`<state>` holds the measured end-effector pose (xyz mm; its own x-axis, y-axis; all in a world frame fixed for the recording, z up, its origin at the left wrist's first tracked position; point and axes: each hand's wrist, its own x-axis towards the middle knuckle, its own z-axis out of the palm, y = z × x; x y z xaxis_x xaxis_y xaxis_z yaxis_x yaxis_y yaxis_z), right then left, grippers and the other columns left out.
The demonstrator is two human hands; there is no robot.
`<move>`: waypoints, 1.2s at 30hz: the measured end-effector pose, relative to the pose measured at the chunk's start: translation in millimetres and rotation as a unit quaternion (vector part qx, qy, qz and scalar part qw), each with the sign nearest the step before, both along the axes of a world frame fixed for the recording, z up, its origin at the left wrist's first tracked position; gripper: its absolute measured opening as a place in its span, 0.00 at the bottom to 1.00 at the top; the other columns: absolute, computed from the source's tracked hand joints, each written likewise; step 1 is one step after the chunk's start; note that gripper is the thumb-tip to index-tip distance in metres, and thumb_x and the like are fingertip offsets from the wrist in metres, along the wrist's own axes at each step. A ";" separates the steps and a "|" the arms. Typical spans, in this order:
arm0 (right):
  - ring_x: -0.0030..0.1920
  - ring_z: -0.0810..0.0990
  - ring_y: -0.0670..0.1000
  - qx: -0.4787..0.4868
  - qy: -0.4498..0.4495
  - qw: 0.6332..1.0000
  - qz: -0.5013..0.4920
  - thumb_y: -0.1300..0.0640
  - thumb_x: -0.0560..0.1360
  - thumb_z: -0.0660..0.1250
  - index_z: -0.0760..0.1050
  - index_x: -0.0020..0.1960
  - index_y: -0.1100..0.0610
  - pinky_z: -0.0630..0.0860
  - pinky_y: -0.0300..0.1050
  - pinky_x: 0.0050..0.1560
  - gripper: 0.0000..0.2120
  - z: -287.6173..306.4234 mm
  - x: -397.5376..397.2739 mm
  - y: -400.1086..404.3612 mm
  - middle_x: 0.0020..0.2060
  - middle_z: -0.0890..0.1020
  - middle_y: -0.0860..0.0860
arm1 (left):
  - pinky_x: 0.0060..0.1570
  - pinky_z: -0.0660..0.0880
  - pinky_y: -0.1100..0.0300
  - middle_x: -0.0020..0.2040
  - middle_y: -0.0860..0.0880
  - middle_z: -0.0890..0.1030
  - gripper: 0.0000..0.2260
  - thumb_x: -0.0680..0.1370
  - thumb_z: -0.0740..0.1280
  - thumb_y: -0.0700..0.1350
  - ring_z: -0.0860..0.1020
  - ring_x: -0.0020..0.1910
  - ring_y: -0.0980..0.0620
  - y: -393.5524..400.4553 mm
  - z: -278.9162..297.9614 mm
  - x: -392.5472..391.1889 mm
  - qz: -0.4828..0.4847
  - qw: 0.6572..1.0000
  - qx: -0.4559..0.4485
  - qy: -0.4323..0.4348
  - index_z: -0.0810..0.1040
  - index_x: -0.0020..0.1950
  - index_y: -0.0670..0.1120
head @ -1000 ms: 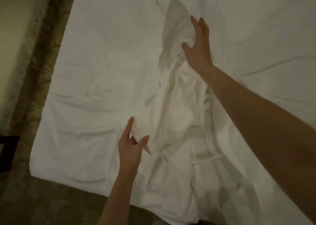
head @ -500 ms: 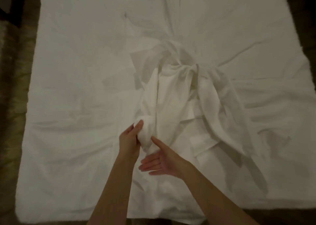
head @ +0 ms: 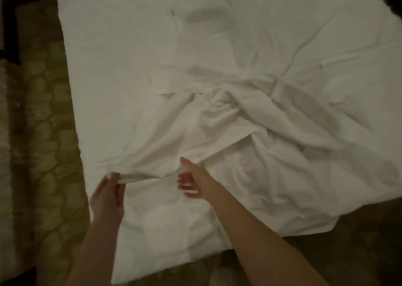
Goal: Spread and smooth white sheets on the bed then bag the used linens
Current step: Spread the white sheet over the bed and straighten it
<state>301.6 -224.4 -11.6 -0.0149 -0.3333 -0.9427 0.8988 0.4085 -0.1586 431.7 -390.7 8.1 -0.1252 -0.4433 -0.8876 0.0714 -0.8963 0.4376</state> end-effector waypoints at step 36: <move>0.33 0.81 0.52 0.187 0.260 0.924 -0.208 0.57 0.73 0.70 0.78 0.43 0.59 0.74 0.44 0.31 0.05 -57.4 -57.2 64.1 0.37 0.82 0.55 | 0.64 0.70 0.53 0.65 0.45 0.75 0.16 0.82 0.59 0.47 0.76 0.63 0.47 169.6 -38.0 -71.3 0.006 0.998 0.017 0.061 0.71 0.69 0.47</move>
